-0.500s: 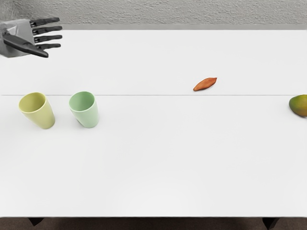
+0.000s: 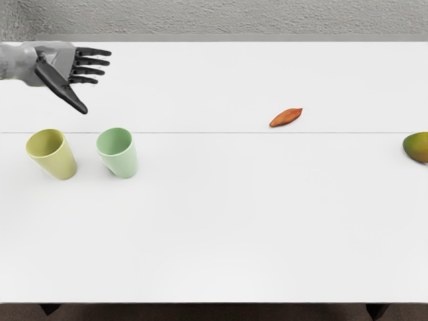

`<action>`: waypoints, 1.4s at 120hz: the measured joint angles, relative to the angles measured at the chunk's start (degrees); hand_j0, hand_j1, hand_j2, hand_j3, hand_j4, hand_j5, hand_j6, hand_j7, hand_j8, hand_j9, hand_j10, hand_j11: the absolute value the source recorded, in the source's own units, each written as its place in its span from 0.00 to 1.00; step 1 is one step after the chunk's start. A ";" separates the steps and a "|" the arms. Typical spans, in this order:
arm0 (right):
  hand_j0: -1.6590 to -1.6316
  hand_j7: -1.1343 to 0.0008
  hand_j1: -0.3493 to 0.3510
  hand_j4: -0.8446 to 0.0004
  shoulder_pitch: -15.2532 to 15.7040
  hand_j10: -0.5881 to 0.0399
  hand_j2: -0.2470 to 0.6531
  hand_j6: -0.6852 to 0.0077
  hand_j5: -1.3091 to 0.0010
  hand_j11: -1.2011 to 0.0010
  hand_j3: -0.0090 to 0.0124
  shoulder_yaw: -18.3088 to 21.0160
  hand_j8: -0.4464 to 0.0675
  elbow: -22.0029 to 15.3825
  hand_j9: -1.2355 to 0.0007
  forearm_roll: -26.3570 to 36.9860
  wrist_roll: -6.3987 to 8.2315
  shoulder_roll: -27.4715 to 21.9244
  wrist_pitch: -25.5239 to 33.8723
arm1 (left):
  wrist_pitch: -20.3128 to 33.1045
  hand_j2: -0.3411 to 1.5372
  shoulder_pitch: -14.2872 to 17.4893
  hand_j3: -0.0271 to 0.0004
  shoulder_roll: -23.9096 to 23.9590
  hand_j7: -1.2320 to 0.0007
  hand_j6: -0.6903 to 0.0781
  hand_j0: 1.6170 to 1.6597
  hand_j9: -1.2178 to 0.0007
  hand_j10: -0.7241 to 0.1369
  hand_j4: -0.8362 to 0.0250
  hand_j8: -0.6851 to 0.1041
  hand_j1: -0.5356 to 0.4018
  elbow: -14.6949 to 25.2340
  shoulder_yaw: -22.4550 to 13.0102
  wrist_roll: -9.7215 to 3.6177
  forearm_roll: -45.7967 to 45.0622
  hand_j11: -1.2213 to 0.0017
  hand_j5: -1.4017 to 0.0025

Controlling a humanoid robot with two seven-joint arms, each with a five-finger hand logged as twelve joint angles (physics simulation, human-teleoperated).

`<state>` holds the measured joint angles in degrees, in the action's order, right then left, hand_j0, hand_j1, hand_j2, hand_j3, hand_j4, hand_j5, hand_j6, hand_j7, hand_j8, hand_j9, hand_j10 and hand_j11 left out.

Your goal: Pick up cup and place in cup with left hand

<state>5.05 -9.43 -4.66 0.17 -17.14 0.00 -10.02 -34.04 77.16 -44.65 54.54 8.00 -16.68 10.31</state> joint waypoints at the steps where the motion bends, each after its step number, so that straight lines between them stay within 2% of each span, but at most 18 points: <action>1: 0.04 1.00 0.00 1.00 0.00 0.94 0.27 0.99 1.00 1.00 0.42 0.00 0.87 0.00 1.00 0.00 0.01 0.00 0.00 | 0.52 0.18 0.72 0.99 0.00 1.00 0.90 0.96 1.00 0.84 0.97 0.87 0.94 0.71 -0.60 -0.12 0.39 1.00 1.00; 5: 0.04 1.00 0.00 1.00 -0.01 0.94 0.27 0.99 1.00 1.00 0.42 -0.01 0.87 0.00 1.00 0.00 0.00 0.00 0.00 | 3.34 0.18 3.23 0.99 0.12 1.00 0.90 0.96 1.00 0.84 0.97 0.87 0.94 3.53 -3.32 -0.52 1.87 1.00 1.00; 12: 0.04 1.00 0.00 1.00 0.00 0.94 0.27 0.99 1.00 1.00 0.42 0.00 0.87 0.00 1.00 0.00 0.01 0.00 0.00 | 8.68 0.18 5.44 0.99 1.09 1.00 0.90 0.96 1.00 0.84 0.97 0.87 0.94 7.74 -7.76 -0.83 3.67 1.00 1.00; 28: 0.04 1.00 0.00 1.00 -0.02 0.94 0.27 0.99 1.00 1.00 0.42 -0.01 0.87 0.00 1.00 0.00 0.01 0.00 0.00 | 23.15 0.18 12.66 0.99 5.46 0.99 0.89 0.96 0.99 0.83 0.96 0.86 0.94 17.33 -19.55 -0.81 6.45 0.99 0.99; 43: 0.04 1.00 0.00 1.00 -0.01 0.94 0.27 0.99 1.00 1.00 0.42 0.00 0.87 0.00 1.00 0.00 0.00 0.00 0.00 | 35.98 0.18 15.47 0.99 7.70 0.99 0.88 0.96 0.99 0.83 0.96 0.85 0.93 24.60 -29.18 -0.65 8.29 0.99 0.99; 55: 0.04 1.00 0.00 1.00 -0.01 0.94 0.27 0.99 1.00 1.00 0.42 -0.01 0.87 0.00 1.00 0.00 0.00 0.00 0.00 | 41.12 0.18 16.83 0.99 5.66 0.98 0.88 0.96 0.98 0.82 0.95 0.85 0.92 28.50 -33.53 -0.64 9.39 0.98 0.98; 77: 0.04 1.00 0.00 1.00 0.00 0.94 0.27 0.99 1.00 1.00 0.42 0.00 0.87 0.00 1.00 0.00 0.00 0.00 0.00 | 45.84 0.19 19.14 0.99 3.91 0.96 0.85 0.96 0.96 0.80 0.93 0.82 0.90 34.03 -37.03 -0.93 9.95 0.96 0.97; 88: 0.04 1.00 0.00 1.00 -0.01 0.94 0.27 0.99 1.00 1.00 0.42 -0.01 0.87 0.00 1.00 0.00 0.00 0.00 0.00 | 48.26 0.19 19.06 0.99 4.51 0.90 0.78 0.96 0.90 0.73 0.86 0.75 0.83 35.30 -38.51 -1.06 10.78 0.90 0.91; 111: 0.04 1.00 0.00 1.00 -0.02 0.94 0.27 0.99 1.00 1.00 0.42 0.00 0.87 0.00 1.00 0.00 0.01 0.00 0.00 | 50.94 0.20 18.85 0.99 4.64 0.80 0.64 0.96 0.79 0.62 0.75 0.62 0.70 36.20 -40.34 -1.14 12.43 0.79 0.82; 149: 0.04 1.00 0.00 1.00 -0.01 0.94 0.27 0.99 1.00 1.00 0.42 -0.01 0.87 0.00 1.00 0.00 0.01 0.00 0.00 | 54.16 0.21 17.77 0.99 6.12 0.73 0.57 0.96 0.73 0.55 0.68 0.55 0.62 36.90 -40.75 -1.17 14.08 0.73 0.77; 168: 0.04 1.00 0.00 1.00 -0.01 0.94 0.27 0.99 1.00 1.00 0.42 0.00 0.87 0.00 1.00 0.00 0.01 0.00 0.00 | 54.92 0.21 17.68 0.99 6.33 0.68 0.50 0.96 0.67 0.48 0.61 0.48 0.55 37.39 -40.83 -1.47 15.33 0.67 0.72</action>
<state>5.04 -9.43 -4.66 0.17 -17.13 0.00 -10.02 20.88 94.83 -38.32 91.93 -32.83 -18.15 25.64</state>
